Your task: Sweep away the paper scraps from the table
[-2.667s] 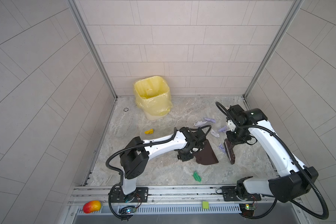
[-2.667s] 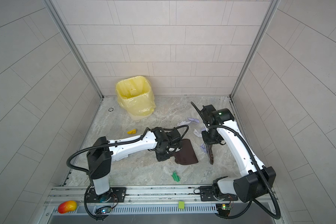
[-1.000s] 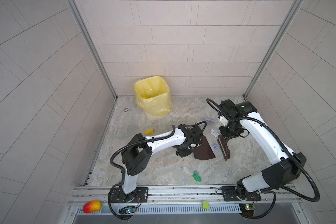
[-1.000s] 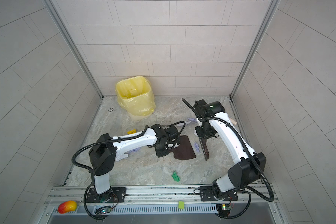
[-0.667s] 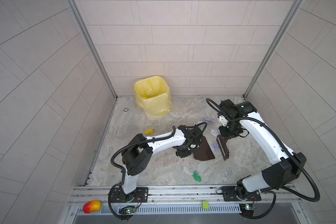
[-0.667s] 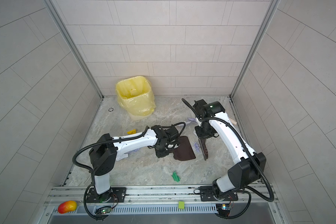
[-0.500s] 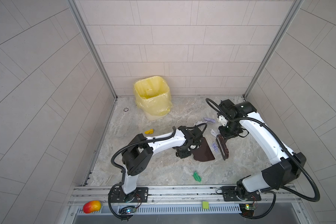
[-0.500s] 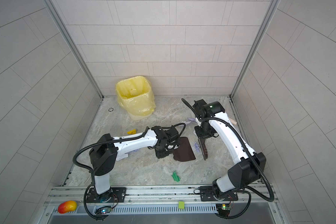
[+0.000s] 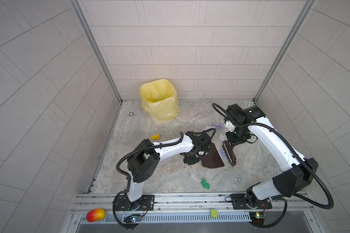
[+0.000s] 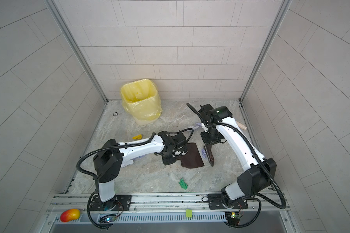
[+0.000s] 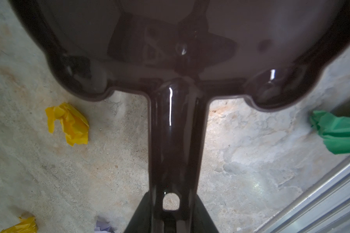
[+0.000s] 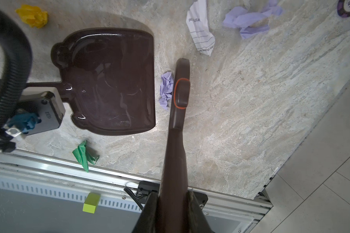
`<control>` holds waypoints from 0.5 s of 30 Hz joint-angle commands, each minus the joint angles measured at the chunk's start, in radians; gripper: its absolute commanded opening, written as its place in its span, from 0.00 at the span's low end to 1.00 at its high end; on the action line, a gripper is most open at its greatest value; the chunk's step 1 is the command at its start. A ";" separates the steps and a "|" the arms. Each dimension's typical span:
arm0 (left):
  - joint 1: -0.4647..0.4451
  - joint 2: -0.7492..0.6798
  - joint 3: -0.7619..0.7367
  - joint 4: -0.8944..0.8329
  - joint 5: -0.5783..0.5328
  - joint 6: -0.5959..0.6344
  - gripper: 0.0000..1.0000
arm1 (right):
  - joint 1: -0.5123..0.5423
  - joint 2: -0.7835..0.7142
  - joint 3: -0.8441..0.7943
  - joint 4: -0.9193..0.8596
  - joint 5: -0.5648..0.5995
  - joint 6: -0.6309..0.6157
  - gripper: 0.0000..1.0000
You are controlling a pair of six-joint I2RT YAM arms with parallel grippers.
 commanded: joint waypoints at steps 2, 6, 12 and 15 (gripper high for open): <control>-0.005 0.017 -0.014 -0.002 0.006 0.025 0.00 | 0.039 0.009 0.016 -0.005 -0.045 0.018 0.00; -0.005 0.017 -0.015 -0.001 0.005 0.023 0.00 | 0.093 0.001 0.053 0.001 -0.111 0.048 0.00; -0.005 0.009 -0.021 0.006 0.009 0.010 0.00 | 0.148 -0.022 0.070 0.013 -0.193 0.088 0.00; -0.004 -0.003 -0.033 0.020 0.000 0.002 0.00 | 0.144 -0.043 0.074 0.009 -0.192 0.095 0.00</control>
